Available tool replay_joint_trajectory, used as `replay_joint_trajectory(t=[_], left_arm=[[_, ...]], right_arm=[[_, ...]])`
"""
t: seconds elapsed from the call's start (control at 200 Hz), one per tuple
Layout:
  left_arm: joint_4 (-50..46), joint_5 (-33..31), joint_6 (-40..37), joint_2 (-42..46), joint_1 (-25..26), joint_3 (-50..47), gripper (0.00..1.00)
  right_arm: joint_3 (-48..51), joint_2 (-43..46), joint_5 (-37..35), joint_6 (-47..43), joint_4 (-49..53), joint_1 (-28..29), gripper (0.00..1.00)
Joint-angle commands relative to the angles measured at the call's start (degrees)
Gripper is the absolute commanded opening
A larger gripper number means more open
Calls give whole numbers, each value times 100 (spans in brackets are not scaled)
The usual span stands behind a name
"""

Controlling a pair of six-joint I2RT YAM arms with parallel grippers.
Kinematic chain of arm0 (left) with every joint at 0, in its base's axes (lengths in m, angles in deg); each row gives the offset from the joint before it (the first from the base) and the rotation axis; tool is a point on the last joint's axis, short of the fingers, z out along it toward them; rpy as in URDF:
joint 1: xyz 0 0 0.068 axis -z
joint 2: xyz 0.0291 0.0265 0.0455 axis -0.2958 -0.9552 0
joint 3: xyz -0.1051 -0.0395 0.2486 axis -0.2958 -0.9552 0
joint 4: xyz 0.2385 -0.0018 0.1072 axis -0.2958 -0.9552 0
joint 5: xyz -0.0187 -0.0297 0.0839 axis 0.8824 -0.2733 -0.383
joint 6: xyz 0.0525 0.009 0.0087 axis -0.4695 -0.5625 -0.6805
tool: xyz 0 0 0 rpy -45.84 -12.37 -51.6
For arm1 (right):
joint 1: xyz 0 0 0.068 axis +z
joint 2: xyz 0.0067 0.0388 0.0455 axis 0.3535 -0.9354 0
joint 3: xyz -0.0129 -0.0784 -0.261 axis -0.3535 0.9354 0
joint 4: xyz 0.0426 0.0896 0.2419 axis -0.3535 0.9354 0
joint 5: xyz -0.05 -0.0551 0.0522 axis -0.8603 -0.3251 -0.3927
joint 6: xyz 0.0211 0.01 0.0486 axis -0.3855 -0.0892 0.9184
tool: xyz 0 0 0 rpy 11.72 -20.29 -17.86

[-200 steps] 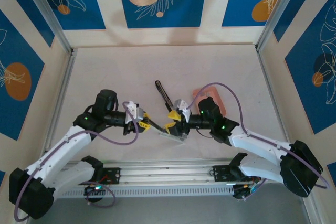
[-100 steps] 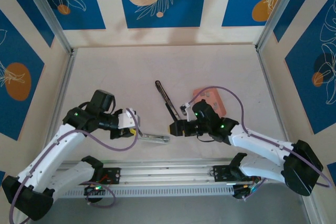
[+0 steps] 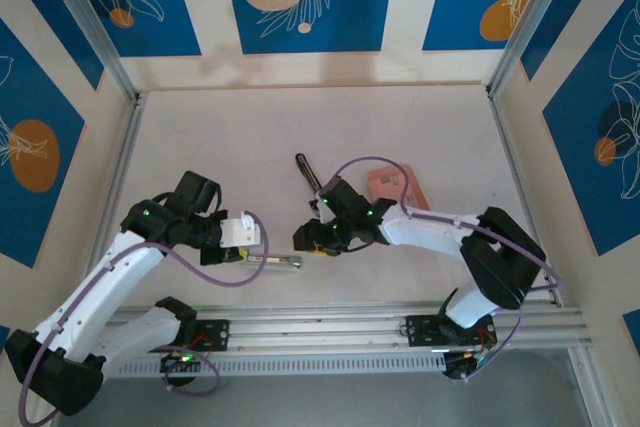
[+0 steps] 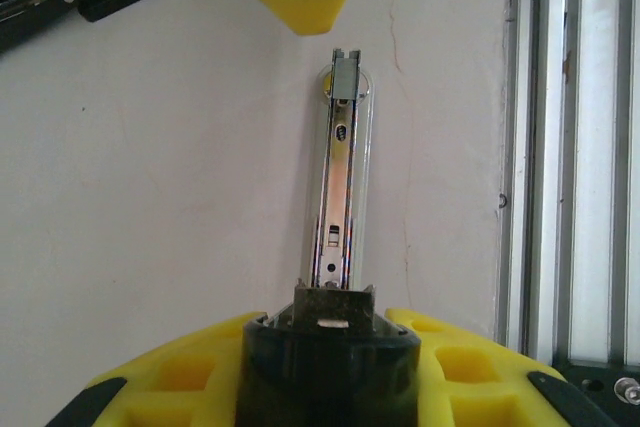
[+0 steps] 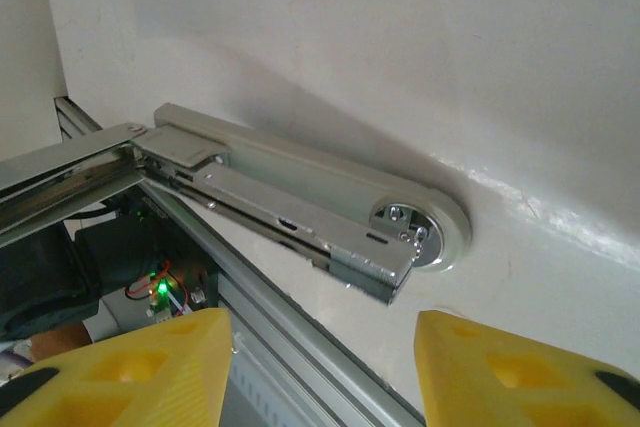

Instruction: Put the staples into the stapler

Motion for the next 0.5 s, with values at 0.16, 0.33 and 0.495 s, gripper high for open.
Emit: replay_joint_trajectory(t=[0.16, 0.33, 0.495], left_arm=[[144, -299, 22, 84, 39, 29, 7], [184, -387, 128, 93, 40, -49, 7], [298, -346, 175, 198, 40, -198, 7]], right_arm=[[-441, -650, 527, -110, 420, 46, 46], [-565, -949, 626, -167, 425, 62, 42], [-722, -1161, 666, -235, 426, 58, 40]])
